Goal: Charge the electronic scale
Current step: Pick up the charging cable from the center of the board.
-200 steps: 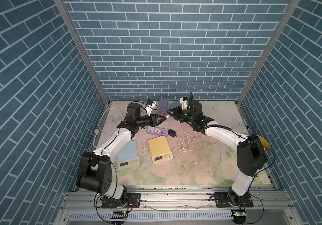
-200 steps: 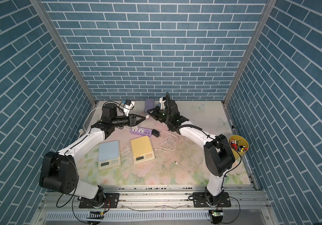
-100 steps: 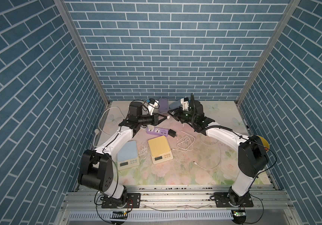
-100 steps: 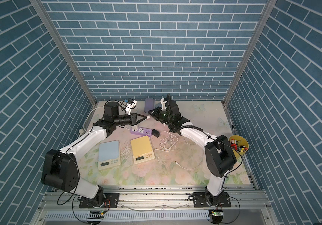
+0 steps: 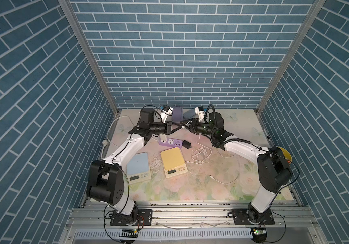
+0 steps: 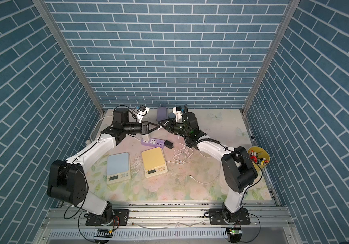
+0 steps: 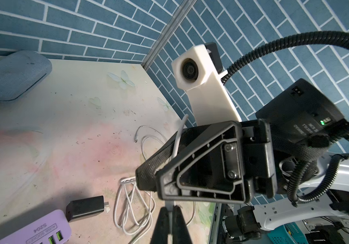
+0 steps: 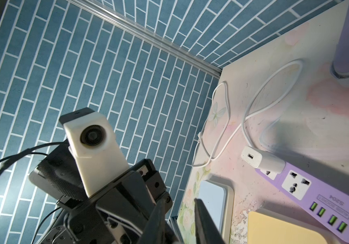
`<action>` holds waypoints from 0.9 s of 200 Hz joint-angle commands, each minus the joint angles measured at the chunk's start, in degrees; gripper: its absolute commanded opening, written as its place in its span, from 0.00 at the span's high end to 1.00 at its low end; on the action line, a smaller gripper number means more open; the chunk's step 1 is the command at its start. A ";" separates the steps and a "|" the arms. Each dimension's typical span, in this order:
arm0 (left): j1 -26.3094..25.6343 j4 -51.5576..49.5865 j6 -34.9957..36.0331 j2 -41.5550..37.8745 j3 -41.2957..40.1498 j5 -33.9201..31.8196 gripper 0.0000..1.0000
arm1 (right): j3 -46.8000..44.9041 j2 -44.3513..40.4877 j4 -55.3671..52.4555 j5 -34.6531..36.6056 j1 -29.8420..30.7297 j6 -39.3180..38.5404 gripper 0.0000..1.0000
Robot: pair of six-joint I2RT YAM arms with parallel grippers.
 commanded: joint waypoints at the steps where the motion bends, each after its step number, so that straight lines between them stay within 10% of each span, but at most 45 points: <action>1: 0.87 0.20 -0.86 1.23 0.85 1.73 1.00 | -0.29 -2.84 6.12 -3.22 0.01 0.70 0.68; 180: 3.07 0.63 -2.48 3.01 1.14 4.48 1.00 | -2.19 -7.26 -1.74 -11.01 -1.29 -6.60 0.78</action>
